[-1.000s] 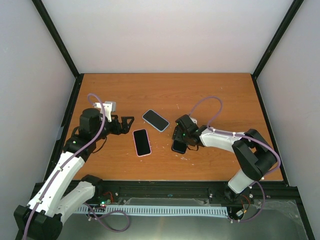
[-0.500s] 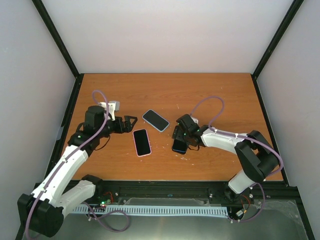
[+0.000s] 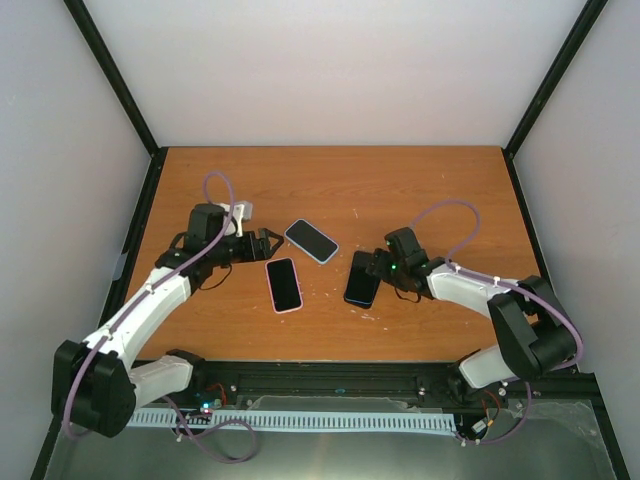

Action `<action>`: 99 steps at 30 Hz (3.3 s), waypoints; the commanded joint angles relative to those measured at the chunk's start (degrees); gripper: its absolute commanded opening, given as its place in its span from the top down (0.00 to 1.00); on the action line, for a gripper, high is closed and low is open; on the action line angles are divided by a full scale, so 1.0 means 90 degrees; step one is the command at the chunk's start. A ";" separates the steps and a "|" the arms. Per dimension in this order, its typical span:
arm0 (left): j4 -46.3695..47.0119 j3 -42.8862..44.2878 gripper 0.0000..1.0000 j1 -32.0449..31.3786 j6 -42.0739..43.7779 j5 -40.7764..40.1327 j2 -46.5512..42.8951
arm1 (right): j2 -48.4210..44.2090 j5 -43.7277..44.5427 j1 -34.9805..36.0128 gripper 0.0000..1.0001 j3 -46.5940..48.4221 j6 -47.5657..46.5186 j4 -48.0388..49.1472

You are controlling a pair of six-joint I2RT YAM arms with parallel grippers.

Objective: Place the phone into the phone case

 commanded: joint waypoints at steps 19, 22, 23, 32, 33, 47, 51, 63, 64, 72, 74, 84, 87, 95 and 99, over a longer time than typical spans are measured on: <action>0.0759 -0.0073 0.27 -0.0055 -0.0410 0.0670 0.0555 | 0.1376 -0.2630 -0.0302 0.37 0.0358 -0.1374 0.2290; 0.0975 -0.0164 0.29 -0.0106 -0.0558 0.0778 0.0716 | 0.1159 -0.2524 -0.0253 0.38 0.0262 -0.1384 0.2030; 0.1074 -0.0193 0.30 -0.0125 -0.0616 0.0796 0.0791 | 0.1064 -0.2456 -0.0264 0.39 0.0209 -0.1381 0.1917; 0.2048 -0.0040 0.38 -0.0554 -0.1143 0.0910 0.1882 | 0.0161 -0.1968 -0.0253 0.53 -0.0587 -0.1434 0.1385; 0.2112 0.0032 0.39 -0.0632 -0.1164 0.0889 0.2045 | 0.0131 -0.2011 -0.0257 0.55 -0.0657 -0.1428 0.1430; 0.3190 0.0374 0.51 -0.1057 -0.1683 0.0693 0.3578 | 0.0843 -0.2527 -0.0254 0.68 -0.0637 -0.1300 0.2308; 0.3193 0.0470 0.51 -0.1145 -0.1690 0.0715 0.3776 | 0.0704 -0.2527 -0.0233 0.69 -0.0910 -0.1122 0.2483; 0.3346 0.0624 0.57 -0.1505 -0.1726 0.0846 0.4271 | 0.0165 -0.1881 0.0410 0.81 -0.2033 -0.0420 0.2832; 0.3360 0.0618 0.58 -0.1519 -0.1726 0.0852 0.4285 | 0.0111 -0.1831 0.0419 0.82 -0.2084 -0.0417 0.2841; 0.3535 0.0559 0.60 -0.1564 -0.1654 0.0864 0.4397 | -0.0460 -0.1657 0.0422 0.81 -0.2039 -0.0541 0.2781; 0.3616 0.0574 0.61 -0.1564 -0.1634 0.0888 0.4441 | -0.0484 -0.1596 0.0357 0.79 -0.1849 -0.0673 0.2590; 0.3689 0.0700 0.60 -0.1564 -0.1630 0.0895 0.4691 | -0.0172 -0.1759 -0.0072 0.71 -0.1289 -0.0816 0.2557; 0.3732 0.0758 0.61 -0.1569 -0.1658 0.0937 0.4777 | 0.0119 -0.1954 -0.0148 0.73 -0.1180 -0.0843 0.2744; 0.3755 0.0889 0.71 -0.1570 -0.1621 0.0892 0.4888 | 0.0822 -0.2119 -0.0173 0.77 -0.1085 -0.1004 0.3488; 0.3764 0.0938 0.75 -0.1578 -0.1616 0.0874 0.4965 | 0.1066 -0.2333 -0.0179 0.77 -0.1129 -0.0998 0.3917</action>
